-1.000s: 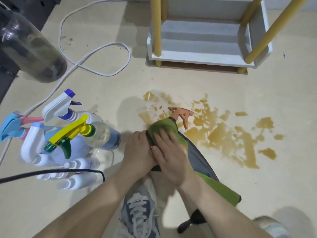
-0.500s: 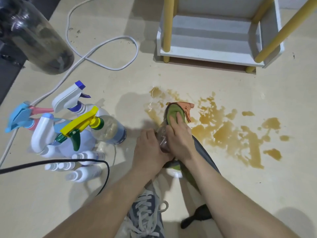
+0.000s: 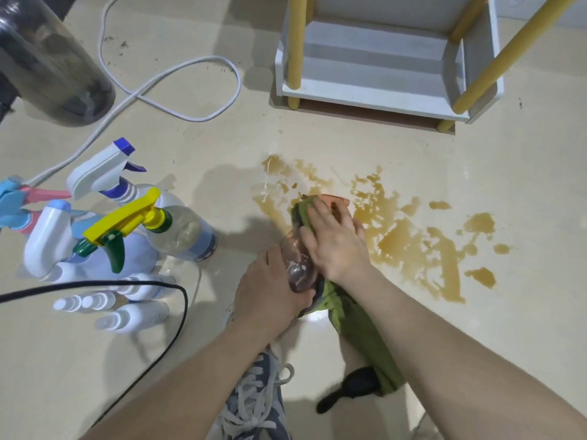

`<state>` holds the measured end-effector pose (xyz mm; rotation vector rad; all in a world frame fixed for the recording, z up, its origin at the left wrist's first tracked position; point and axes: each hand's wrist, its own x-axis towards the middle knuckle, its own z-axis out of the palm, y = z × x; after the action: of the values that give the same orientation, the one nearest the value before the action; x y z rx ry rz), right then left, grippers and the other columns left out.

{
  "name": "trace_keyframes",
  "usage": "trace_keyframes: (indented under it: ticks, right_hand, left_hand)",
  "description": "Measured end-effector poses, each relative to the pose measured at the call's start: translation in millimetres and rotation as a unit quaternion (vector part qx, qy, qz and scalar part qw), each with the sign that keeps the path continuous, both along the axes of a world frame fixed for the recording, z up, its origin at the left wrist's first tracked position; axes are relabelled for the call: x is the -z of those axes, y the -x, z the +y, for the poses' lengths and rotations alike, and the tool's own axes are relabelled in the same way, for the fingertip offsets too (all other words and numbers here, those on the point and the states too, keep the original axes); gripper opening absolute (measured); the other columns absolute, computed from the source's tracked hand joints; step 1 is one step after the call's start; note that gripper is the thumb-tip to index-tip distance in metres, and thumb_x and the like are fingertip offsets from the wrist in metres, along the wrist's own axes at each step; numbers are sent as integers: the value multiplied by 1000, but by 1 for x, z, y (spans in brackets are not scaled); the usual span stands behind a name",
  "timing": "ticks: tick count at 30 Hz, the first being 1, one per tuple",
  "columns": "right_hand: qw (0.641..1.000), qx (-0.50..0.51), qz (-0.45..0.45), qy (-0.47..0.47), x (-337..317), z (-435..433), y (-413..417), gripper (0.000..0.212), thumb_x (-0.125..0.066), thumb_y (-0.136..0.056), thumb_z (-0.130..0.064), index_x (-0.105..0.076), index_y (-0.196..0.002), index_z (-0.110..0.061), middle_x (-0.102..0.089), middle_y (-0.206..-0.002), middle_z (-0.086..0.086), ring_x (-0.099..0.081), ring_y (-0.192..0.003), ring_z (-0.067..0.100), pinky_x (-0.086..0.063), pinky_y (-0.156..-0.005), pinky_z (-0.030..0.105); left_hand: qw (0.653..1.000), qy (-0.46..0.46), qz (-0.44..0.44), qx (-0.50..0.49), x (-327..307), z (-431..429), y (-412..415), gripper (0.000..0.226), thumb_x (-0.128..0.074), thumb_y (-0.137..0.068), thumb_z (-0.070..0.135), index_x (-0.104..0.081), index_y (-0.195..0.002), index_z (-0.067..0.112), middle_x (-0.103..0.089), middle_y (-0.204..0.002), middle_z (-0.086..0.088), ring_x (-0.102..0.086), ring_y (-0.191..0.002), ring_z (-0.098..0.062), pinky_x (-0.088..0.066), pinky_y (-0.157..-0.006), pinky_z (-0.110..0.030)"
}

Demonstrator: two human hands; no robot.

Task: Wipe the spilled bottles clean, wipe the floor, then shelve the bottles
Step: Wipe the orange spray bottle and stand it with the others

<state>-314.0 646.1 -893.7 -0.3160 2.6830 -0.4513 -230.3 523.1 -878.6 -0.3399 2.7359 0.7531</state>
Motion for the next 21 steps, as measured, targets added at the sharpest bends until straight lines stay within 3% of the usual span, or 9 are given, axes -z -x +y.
trace_keyframes:
  ticks: [3,5,7,9,11,12,13,15,21]
  right_hand:
    - [982,111,-17,152,9,4,-45,47,-26,-104,-31,-38,-145,-12,-42,-150,9,-35,-140,29,-37,-110,43]
    - [962,158,-6,223,9,4,-90,27,-34,-102,-23,-56,-109,-9,-62,-104,9,-58,-95,24,-47,-77,37]
    - [951,206,-4,231,5,12,-111,26,-45,-101,-15,-51,-77,-8,-52,-67,4,-44,-62,13,-33,-59,32]
    - [921,278,7,273,-3,23,-104,35,-52,-100,-13,-47,-66,-6,-44,-55,6,-34,-54,8,-30,-55,33]
    - [889,301,4,344,-19,23,-89,30,-52,-101,-20,-64,-76,-10,-61,-68,-4,-50,-64,4,-42,-64,29]
    - [890,281,-26,357,-23,17,-86,24,-52,-101,-22,-73,-96,-13,-71,-96,-5,-61,-88,4,-48,-81,26]
    - [906,247,-59,338,-25,10,-86,27,-51,-102,-23,-70,-118,-13,-64,-126,-4,-56,-116,6,-42,-100,25]
    - [925,201,-97,307,-20,-3,-92,41,-44,-104,-23,-48,-144,-14,-41,-151,-2,-34,-141,9,-24,-117,25]
    - [879,283,-168,345,-24,-11,-119,47,-36,-106,-27,-31,-153,-24,-39,-144,-18,-35,-130,-5,-28,-106,12]
  left_hand:
    - [1000,-10,-13,-20,-4,-3,0,74,-73,-67,58,-43,-121,19,-56,-112,1,-58,-98,-22,-44,-77,-32]
    - [999,-24,-24,-30,-7,-5,1,72,-71,-66,62,-44,-119,21,-57,-109,3,-59,-96,-20,-45,-76,-31]
    - [998,-24,-53,-23,-10,-6,-2,74,-73,-63,62,-42,-117,23,-58,-108,5,-59,-95,-19,-44,-75,-30]
    - [996,-22,-81,-29,-12,-7,-7,73,-74,-60,63,-41,-111,23,-59,-102,5,-60,-90,-19,-46,-72,-31]
    - [994,-33,-100,-40,-15,-7,-10,70,-74,-58,62,-40,-106,23,-58,-94,6,-58,-81,-17,-44,-65,-30]
    - [992,-44,-107,-49,-14,-7,-10,69,-75,-58,60,-40,-104,23,-57,-91,7,-56,-78,-16,-42,-63,-30]
    - [990,-53,-114,-57,-15,-7,-11,67,-75,-58,59,-40,-103,23,-56,-89,8,-55,-76,-16,-40,-62,-29]
    - [988,-63,-123,-70,-16,-8,-11,64,-74,-59,59,-42,-101,24,-55,-84,11,-53,-73,-13,-39,-59,-27]
    - [979,-108,-147,-89,-18,-23,-5,55,-76,-57,56,-58,-101,29,-66,-92,10,-63,-84,-12,-51,-72,-28]
